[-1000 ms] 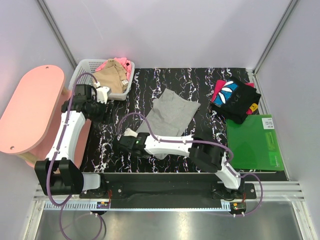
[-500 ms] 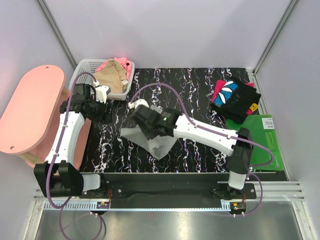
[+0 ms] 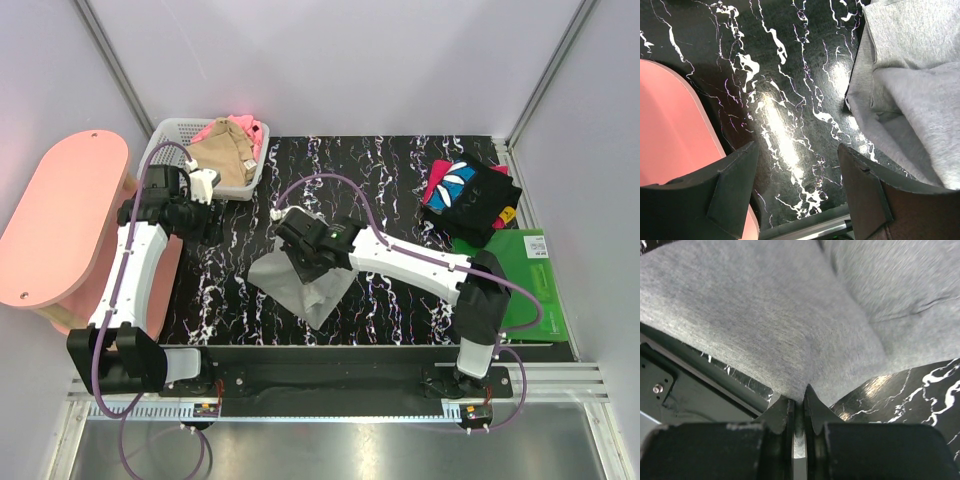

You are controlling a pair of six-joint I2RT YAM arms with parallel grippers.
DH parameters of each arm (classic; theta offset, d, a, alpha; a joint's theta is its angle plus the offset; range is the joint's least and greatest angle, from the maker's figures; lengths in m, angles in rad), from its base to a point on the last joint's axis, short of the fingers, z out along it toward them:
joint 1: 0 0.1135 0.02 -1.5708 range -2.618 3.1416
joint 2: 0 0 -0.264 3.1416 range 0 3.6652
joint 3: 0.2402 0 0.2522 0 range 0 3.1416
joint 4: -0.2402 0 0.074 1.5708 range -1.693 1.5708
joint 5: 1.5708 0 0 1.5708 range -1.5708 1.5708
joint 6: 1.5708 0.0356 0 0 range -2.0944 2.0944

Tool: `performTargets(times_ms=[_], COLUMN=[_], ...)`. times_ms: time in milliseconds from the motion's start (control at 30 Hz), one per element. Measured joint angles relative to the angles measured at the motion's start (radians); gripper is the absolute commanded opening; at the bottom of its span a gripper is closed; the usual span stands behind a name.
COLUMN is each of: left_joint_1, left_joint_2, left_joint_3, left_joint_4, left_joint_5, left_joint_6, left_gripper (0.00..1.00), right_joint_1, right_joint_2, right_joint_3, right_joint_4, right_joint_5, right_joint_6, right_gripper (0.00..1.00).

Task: Fold and stack the t-shirts
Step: Fold the long partially folded tshirt into a neat square

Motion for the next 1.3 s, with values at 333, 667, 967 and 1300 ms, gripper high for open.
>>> performTargets(times_ms=[333,667,967,1300], left_joint_1=[0.000,0.000,0.000,-0.006], left_joint_2=[0.000,-0.005,-0.020,-0.017], left_joint_3=[0.000,0.000,0.000,0.000], left_joint_4=[-0.003,-0.006,-0.007,-0.008], left_joint_5=[0.001,0.000,0.000,0.001], left_joint_6=[0.000,0.000,0.000,0.001], left_gripper=[0.69,0.69,0.69,0.69], right_joint_1=[0.074,0.267,0.247,-0.142], right_joint_2=[-0.014,-0.010,0.003,-0.070], right_joint_3=[-0.019,0.049,0.021,-0.234], right_joint_4=[0.019,-0.021,-0.015,0.169], right_joint_5=[-0.072,-0.230,-0.297,-0.477], right_joint_6=[0.006,-0.019,-0.036,-0.016], right_gripper=[0.00,0.00,0.00,0.00])
